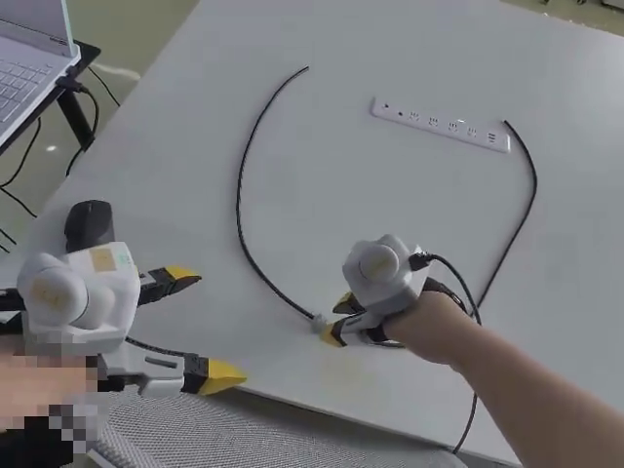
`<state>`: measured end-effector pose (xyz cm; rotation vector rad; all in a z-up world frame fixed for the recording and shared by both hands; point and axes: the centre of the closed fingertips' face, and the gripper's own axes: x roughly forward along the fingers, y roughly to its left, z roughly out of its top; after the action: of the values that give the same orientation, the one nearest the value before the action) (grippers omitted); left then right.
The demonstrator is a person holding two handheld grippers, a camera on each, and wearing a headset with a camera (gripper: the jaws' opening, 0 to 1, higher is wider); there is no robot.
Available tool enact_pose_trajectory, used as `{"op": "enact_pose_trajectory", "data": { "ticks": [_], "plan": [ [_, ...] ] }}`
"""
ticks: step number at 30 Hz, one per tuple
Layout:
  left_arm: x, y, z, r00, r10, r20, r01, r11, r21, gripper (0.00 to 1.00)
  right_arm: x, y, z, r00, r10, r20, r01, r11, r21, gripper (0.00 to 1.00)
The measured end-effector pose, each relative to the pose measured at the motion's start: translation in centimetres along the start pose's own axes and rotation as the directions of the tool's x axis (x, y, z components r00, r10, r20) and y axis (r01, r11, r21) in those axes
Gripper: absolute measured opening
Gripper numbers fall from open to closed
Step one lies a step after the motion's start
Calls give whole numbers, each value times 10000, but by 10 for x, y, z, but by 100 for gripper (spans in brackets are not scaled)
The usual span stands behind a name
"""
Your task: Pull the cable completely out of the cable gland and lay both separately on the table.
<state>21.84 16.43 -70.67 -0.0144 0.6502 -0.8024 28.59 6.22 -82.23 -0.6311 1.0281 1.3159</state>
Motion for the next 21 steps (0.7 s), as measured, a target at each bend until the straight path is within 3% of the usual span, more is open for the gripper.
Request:
{"op": "enact_pose_trajectory", "data": {
  "ticks": [5, 10, 21],
  "plan": [
    [-2, 1, -3, 10000, 0, -61, 0, 10000, -12, 85, 2, 1, 2, 10000, 52, 14, -51, 9999, -110, 21],
    [-3, 1, -2, 10000, -16, -34, 16, 10000, -15, 85, 7, 1, -1, 9997, 96, -230, -101, 9997, -226, 10],
    [-2, 0, 0, 10000, -77, -30, 77, 10000, 27, 83, 6, -1, -1, 9999, 50, -143, -53, 9998, -217, 9]
  ]
}}
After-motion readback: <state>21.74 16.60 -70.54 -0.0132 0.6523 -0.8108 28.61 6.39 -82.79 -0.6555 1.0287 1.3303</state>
